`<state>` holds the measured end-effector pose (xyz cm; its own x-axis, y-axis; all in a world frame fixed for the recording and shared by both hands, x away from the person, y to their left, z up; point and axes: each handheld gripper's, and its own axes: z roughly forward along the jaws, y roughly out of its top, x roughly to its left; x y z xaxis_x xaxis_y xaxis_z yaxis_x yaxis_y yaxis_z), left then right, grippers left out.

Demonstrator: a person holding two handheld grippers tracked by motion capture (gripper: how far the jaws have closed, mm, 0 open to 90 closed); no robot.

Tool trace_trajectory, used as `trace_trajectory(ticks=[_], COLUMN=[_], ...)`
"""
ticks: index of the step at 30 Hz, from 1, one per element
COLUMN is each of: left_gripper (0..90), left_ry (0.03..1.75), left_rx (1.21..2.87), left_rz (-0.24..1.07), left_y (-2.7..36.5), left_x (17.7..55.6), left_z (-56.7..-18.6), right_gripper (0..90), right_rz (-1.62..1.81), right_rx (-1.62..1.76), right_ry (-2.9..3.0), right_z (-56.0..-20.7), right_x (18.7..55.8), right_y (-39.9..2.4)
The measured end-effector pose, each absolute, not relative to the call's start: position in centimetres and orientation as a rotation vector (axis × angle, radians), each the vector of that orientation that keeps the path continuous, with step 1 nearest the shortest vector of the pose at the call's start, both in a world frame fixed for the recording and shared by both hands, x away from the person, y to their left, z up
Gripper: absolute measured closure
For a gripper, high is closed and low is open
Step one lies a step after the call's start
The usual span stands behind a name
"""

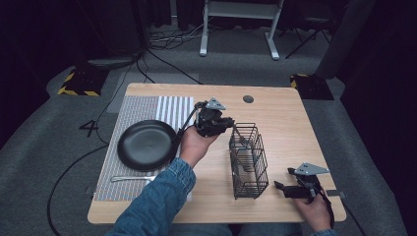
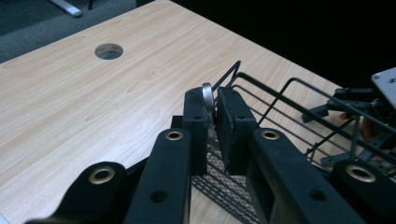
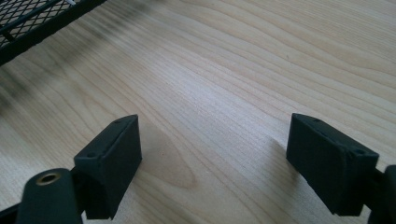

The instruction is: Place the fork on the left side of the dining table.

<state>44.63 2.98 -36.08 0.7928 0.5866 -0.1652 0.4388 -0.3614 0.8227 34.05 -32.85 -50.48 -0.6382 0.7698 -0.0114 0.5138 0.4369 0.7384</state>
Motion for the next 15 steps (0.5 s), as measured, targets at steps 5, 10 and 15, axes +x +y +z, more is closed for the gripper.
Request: trace_trajectory(ticks=[5, 10, 15], left_gripper=[84.2, 86.4, 86.6], left_ry=[0.764, 0.739, 0.715], left_rx=[2.008, 1.988, 1.974], left_rz=[0.181, 0.182, 0.207], left_y=[2.8, 2.7, 2.6], left_x=[44.5, 44.1, 43.8], left_z=[-35.9, -35.2, -34.1], right_gripper=[18.0, 18.0, 18.0], right_rz=[1.028, 1.027, 1.026], right_rx=[1.097, 1.096, 1.095], right_ry=[2.347, 2.348, 2.348], right_z=[-50.5, -50.5, -50.5], right_x=[34.0, 34.0, 34.0], right_y=[-32.9, -32.9, -32.9])
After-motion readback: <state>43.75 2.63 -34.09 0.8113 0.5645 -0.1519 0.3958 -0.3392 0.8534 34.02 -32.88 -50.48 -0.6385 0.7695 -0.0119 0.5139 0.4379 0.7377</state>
